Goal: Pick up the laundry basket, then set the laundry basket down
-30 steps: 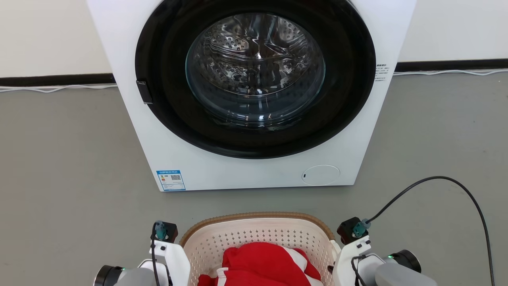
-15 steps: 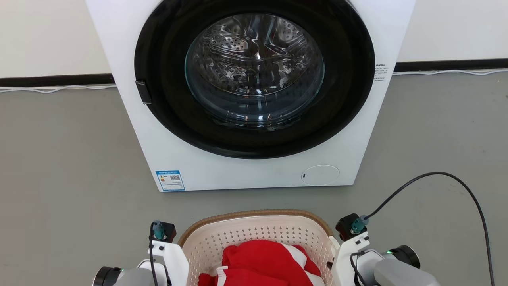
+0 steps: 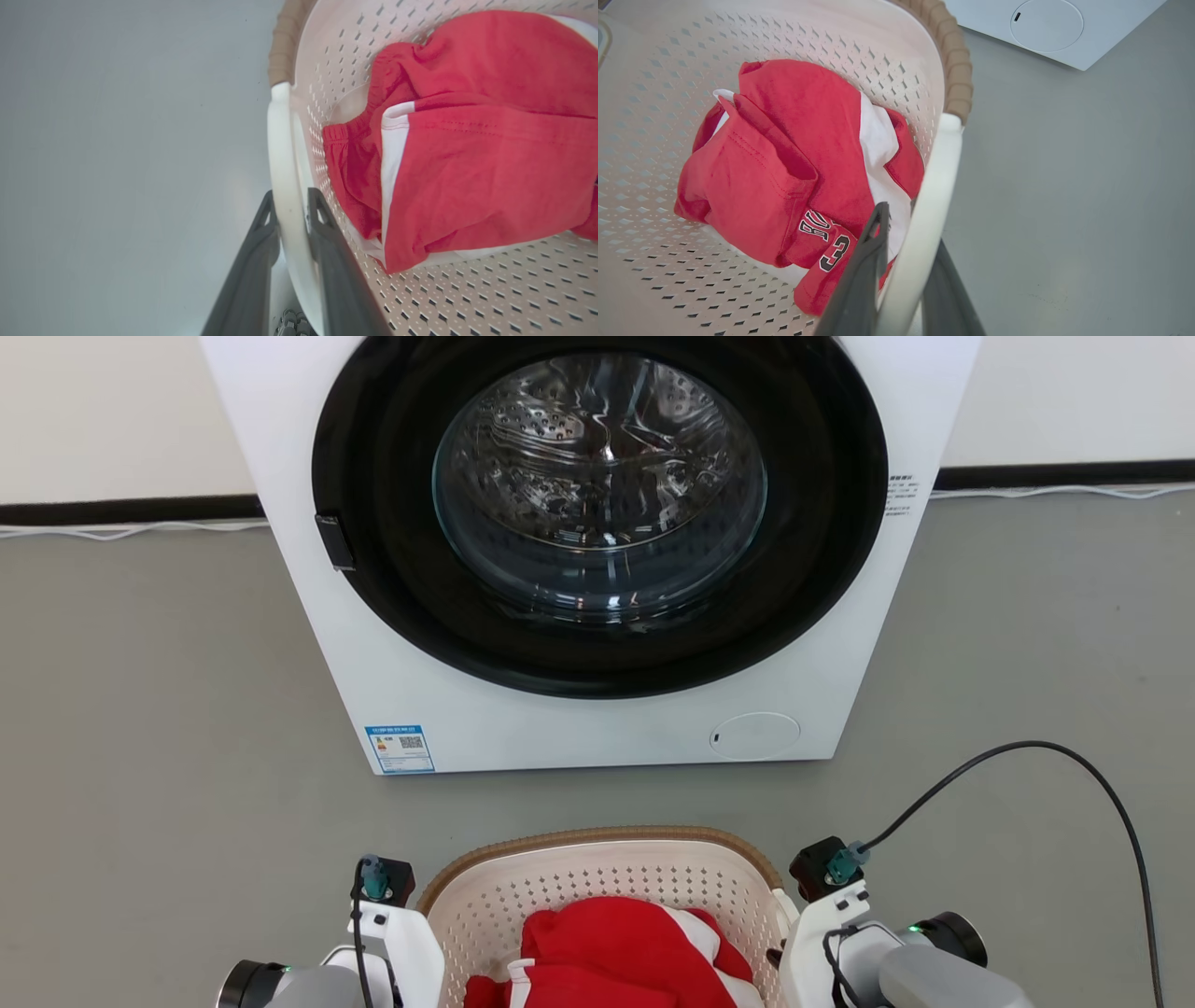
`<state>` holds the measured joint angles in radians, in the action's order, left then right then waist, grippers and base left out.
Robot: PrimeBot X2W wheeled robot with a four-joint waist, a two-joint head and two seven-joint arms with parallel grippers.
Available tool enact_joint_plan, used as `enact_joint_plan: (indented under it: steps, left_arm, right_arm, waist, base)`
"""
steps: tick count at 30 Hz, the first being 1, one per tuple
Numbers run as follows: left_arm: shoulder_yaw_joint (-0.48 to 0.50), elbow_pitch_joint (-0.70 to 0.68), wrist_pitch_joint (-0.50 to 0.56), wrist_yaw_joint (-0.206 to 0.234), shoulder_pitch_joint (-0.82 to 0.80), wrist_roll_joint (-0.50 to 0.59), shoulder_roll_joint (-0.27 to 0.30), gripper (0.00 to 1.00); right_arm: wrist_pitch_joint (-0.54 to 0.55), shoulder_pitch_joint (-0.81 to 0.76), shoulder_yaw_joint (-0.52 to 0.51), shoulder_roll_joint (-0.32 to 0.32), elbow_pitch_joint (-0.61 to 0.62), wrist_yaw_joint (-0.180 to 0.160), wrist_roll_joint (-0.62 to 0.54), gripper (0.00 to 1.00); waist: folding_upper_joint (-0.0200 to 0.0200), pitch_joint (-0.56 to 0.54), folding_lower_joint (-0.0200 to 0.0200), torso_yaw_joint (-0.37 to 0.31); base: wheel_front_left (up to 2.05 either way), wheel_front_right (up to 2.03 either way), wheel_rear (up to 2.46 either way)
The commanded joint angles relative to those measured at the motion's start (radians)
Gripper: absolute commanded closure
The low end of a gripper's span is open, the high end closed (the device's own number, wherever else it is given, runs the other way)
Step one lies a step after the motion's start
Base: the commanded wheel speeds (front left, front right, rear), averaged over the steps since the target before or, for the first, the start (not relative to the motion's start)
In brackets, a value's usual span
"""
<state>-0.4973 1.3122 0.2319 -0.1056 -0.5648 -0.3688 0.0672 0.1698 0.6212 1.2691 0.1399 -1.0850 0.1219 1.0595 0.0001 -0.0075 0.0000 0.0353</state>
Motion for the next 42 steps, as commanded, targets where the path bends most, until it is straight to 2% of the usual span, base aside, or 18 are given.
enact_joint_plan:
  steps: [1, 5, 17, 31, 42]
  left_arm:
    - [0.009, -0.021, -0.011, 0.001, -0.046, 0.009, 0.026, 1.00]
    - [0.006, -0.021, -0.014, 0.005, -0.064, 0.006, 0.027, 1.00]
    - [-0.007, -0.028, -0.101, 0.060, -0.167, 0.013, 0.031, 1.00]
    - [-0.031, -0.032, -0.192, 0.120, -0.314, 0.029, 0.023, 1.00]
    - [-0.045, -0.038, -0.239, 0.150, -0.474, 0.032, 0.005, 1.00]
  right_arm:
    - [-0.020, 0.032, 0.008, -0.009, 0.013, 0.009, -0.003, 1.00]
    - [-0.035, 0.042, 0.009, -0.004, 0.018, 0.009, -0.008, 1.00]
    - [-0.151, 0.134, 0.010, 0.035, 0.035, 0.009, -0.035, 1.00]
    - [-0.303, 0.260, 0.011, 0.074, 0.002, 0.009, -0.061, 1.00]
    - [-0.359, 0.391, 0.011, 0.124, -0.012, 0.009, -0.065, 1.00]
  waist:
    - [-0.0001, 0.005, 0.0000, 0.000]
    - [-0.0001, 0.032, 0.0000, -0.002]
    - [-0.0001, 0.197, 0.0000, -0.019]
    - [-0.0001, 0.452, 0.0000, -0.029]
    - [-0.0001, 0.662, 0.0000, -0.003]
  base:
    - [0.00, 0.00, 0.00]
    - [0.00, 0.00, 0.00]
    - [0.00, 0.00, 0.00]
    - [0.00, 0.00, 0.00]
    - [0.00, 0.00, 0.00]
